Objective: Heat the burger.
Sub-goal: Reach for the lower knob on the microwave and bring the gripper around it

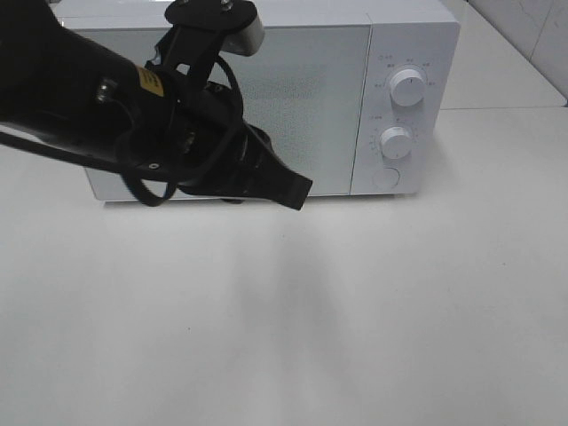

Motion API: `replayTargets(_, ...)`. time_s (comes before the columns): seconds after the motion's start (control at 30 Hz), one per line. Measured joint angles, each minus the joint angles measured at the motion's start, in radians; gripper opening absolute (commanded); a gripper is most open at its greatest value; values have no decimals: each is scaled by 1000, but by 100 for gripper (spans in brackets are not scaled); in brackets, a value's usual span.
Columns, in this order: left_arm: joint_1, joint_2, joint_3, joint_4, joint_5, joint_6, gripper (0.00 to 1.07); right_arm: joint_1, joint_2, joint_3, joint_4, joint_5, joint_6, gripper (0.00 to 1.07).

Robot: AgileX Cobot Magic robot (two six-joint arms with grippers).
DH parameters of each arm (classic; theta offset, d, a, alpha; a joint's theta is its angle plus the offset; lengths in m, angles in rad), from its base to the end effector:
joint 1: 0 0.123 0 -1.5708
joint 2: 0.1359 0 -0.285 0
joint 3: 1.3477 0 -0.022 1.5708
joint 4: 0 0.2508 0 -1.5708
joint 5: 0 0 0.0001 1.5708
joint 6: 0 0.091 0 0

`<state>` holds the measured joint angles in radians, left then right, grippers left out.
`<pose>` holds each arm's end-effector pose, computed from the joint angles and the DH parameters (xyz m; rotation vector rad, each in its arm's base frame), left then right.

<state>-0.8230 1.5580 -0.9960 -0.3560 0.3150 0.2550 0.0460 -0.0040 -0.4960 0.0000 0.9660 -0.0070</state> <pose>0.2192 -0.2508 0.2476 0.9204 2.2266 -0.5635 -0.0014 -0.0001 0.2840 -0.0517 1.9490 0.0258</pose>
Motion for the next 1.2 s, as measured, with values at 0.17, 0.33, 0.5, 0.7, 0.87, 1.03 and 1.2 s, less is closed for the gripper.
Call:
replayTargets(0.17, 0, -51, 0, 14, 193, -90, 102, 0, 0, 1, 0, 0, 0, 55)
replayTargets(0.33, 0, -74, 0, 40, 278, -151, 102, 0, 0, 1, 0, 0, 0, 55)
replayTargets(0.5, 25, -97, 0, 71, 345, -163, 102, 0, 0, 1, 0, 0, 0, 55)
replayTargets(0.7, 170, -151, 0, 113, 468, -174, 102, 0, 0, 1, 0, 0, 0, 55)
replayTargets(0.87, 361, -209, 0, 198, 648, -182, 102, 0, 0, 1, 0, 0, 0, 55)
replayTargets(1.03, 538, -267, 0, 270, 746, -181, 101, 0, 0, 1, 0, 0, 0, 55)
replayTargets(1.2, 714, -337, 0, 295, 827, -154, 100, 0, 0, 1, 0, 0, 0, 55)
